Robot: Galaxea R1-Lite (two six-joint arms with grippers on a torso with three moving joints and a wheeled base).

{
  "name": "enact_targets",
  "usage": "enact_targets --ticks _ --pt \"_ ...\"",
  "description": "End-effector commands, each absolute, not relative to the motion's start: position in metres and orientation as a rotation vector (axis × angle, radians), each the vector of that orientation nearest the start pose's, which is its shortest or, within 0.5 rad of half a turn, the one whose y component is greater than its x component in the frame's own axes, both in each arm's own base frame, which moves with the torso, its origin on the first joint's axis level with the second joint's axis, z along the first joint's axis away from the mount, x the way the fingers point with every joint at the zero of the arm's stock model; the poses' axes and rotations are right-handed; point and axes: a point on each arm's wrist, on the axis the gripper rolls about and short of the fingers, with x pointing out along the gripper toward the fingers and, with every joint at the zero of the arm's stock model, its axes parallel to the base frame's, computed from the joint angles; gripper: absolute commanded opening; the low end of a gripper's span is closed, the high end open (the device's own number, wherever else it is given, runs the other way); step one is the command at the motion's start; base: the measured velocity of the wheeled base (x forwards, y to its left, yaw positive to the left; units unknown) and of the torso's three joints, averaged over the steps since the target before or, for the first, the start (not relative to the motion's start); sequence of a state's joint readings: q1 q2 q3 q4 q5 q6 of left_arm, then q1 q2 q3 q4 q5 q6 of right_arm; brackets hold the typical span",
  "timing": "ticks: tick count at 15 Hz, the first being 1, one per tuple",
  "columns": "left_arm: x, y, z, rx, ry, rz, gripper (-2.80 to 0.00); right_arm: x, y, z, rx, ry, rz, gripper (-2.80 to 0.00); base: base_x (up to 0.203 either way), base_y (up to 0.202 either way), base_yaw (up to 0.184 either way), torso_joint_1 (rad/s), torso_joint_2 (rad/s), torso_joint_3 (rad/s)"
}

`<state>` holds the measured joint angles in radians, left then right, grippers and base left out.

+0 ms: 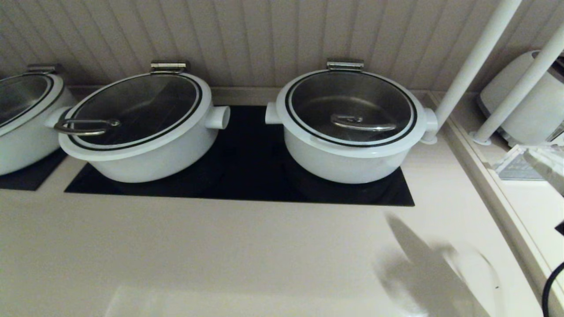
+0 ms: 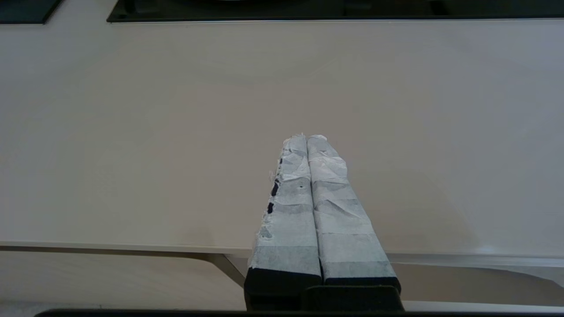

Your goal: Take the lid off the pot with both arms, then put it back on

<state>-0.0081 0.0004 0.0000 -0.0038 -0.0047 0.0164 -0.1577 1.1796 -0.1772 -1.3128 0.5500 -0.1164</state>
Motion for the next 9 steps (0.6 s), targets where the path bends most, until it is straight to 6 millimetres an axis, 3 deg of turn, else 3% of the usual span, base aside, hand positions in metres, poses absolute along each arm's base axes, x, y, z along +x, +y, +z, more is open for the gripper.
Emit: enact_targets --ticks 1,5,9 --pt "-0.023 0.0 0.076 0.017 -0.005 -0.012 -2.8 0.109 -0.006 0.186 -0.222 -0.316 0.368 -2.8 0.0 0.0 0.0 0.0 0.0 0.0" --pt "-0.023 0.0 0.076 0.017 -0.005 -0.012 -2.8 0.079 -0.003 0.171 -0.189 -0.267 0.286 -2.8 0.0 0.0 0.0 0.0 0.0 0.0" --pt "-0.023 0.0 0.076 0.017 -0.005 -0.012 -2.8 0.051 -0.003 0.148 -0.118 -0.107 0.038 -2.8 0.0 0.0 0.0 0.0 0.0 0.0"
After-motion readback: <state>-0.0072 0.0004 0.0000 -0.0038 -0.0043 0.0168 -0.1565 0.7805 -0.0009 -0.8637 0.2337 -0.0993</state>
